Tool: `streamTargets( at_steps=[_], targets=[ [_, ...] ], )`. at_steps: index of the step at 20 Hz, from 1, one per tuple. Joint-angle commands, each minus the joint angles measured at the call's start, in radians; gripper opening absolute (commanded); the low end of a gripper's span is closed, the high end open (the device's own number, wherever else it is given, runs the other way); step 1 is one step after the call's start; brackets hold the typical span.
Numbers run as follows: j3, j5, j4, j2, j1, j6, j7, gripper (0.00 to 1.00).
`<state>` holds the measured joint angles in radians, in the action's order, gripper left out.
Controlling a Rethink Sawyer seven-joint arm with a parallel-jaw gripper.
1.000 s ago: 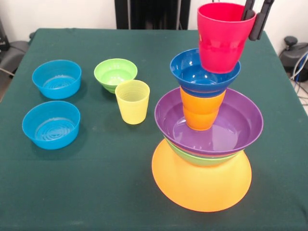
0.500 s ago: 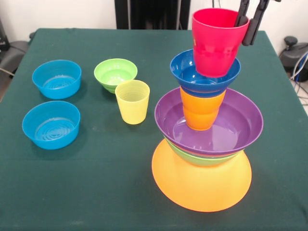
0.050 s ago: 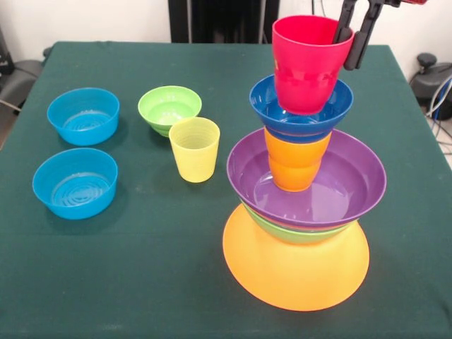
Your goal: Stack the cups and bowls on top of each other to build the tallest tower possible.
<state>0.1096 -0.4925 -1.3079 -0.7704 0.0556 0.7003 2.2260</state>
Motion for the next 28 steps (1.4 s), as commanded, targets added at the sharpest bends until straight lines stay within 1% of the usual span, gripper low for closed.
streamTargets(
  at_steps=[1, 10, 15, 24, 28],
  targets=[
    [0.094, -0.08, -0.13, 0.012, 0.019, -0.055, -0.235, 0.0],
    [0.123, -0.08, -0.137, 0.011, 0.038, -0.056, -0.22, 0.0],
    [0.125, -0.099, -0.143, 0.015, 0.038, -0.091, -0.197, 0.0],
    [0.149, -0.125, -0.13, 0.024, 0.064, -0.119, -0.236, 0.0],
    [0.155, -0.133, -0.131, 0.023, 0.069, -0.117, -0.236, 0.0]
  ],
)
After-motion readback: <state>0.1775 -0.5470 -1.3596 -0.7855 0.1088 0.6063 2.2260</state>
